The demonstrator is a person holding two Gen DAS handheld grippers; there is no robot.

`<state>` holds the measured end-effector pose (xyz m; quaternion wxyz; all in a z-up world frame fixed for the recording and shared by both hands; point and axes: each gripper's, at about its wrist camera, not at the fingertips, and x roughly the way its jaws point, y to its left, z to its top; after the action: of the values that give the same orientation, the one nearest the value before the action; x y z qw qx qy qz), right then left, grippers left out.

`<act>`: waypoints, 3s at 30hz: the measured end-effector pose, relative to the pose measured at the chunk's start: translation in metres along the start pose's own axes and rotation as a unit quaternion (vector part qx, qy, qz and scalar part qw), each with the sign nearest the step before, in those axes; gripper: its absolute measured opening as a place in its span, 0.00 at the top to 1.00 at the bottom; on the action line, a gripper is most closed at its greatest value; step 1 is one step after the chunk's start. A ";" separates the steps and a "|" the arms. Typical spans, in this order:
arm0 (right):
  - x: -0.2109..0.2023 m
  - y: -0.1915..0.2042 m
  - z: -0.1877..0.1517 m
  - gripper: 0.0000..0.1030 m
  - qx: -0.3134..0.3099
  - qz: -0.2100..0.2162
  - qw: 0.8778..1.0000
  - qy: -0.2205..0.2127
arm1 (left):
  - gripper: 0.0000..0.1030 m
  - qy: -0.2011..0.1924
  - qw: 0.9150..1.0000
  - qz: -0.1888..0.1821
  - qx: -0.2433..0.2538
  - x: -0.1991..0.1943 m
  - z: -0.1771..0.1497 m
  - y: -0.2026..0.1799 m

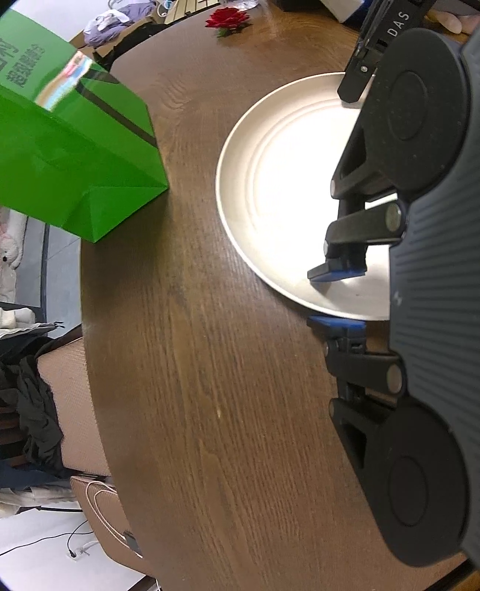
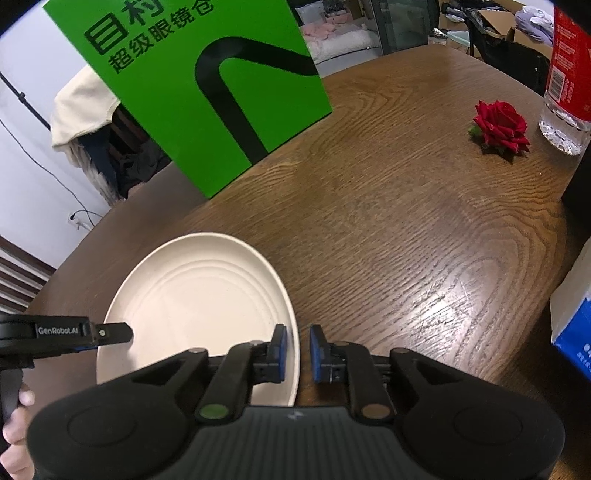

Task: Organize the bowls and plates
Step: 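Close the left gripper on the plate rim while the right gripper closes on it, then lift the cream plate with both grippers and carry it toward the bowls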

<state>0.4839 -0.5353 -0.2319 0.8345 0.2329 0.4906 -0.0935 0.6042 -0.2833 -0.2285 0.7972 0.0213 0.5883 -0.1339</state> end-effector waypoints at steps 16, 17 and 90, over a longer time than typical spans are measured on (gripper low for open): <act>-0.013 0.007 -0.003 0.93 -0.006 -0.002 1.000 -0.022 | 0.89 -0.042 0.999 0.030 0.014 -0.019 -0.002 -0.012; -0.014 0.006 -0.003 0.93 -0.005 0.000 1.000 -0.024 | 0.90 -0.045 0.998 0.029 0.014 -0.021 -0.001 -0.013; -0.179 0.107 -0.075 0.93 -0.068 0.060 0.993 -0.080 | 0.89 -0.144 0.987 0.045 -0.058 -0.231 -0.127 0.056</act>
<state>0.3766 -0.4187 -0.0764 0.8890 0.1964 0.4127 -0.0281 0.4366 -0.1619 -0.0563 0.8787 -0.0179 0.4725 -0.0647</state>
